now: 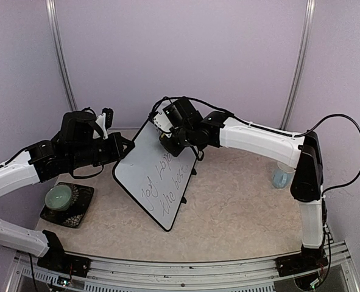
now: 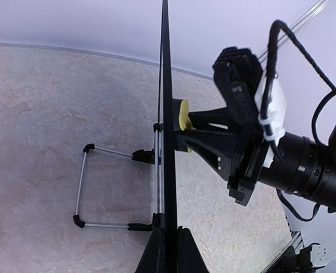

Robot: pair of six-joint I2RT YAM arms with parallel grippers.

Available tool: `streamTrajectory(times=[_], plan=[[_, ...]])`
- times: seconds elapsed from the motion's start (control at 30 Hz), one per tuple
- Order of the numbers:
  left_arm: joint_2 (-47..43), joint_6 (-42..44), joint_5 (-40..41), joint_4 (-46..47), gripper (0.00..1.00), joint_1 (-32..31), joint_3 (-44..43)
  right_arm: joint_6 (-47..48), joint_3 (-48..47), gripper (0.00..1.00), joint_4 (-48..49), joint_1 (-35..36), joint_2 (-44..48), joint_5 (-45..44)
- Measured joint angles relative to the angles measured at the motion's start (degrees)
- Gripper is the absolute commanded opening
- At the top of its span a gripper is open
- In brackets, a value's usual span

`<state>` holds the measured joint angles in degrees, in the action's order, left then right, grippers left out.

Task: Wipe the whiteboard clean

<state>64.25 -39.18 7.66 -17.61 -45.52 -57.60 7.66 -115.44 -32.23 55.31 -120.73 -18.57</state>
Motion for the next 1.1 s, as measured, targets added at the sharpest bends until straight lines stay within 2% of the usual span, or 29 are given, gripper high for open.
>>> streamTrajectory(times=[0.33, 0.5, 0.83, 0.93, 1.1], plan=[[0.7, 0.0, -0.1, -0.1, 0.0, 0.0, -0.7, -0.2, 11.3, 0.0, 0.8, 0.0, 3.1, -0.4], [0.7, -0.1, -0.1, -0.1, 0.0, 0.0, -0.7, -0.2, 10.9, 0.0, 0.3, 0.0, 3.1, -0.5], [0.7, 0.0, -0.3, 0.0, 0.0, -0.1, -0.7, 0.9, 0.3, 0.0, -0.7, 1.7, 1.6, -0.8], [0.6, 0.0, -0.1, -0.2, 0.0, -0.1, -0.7, 0.9, 0.6, 0.0, 0.1, 2.2, 1.6, -1.1], [0.6, 0.0, 0.2, -0.3, 0.0, -0.1, -0.7, 0.5, 6.1, 0.0, 2.8, 2.2, 2.9, -1.8]])
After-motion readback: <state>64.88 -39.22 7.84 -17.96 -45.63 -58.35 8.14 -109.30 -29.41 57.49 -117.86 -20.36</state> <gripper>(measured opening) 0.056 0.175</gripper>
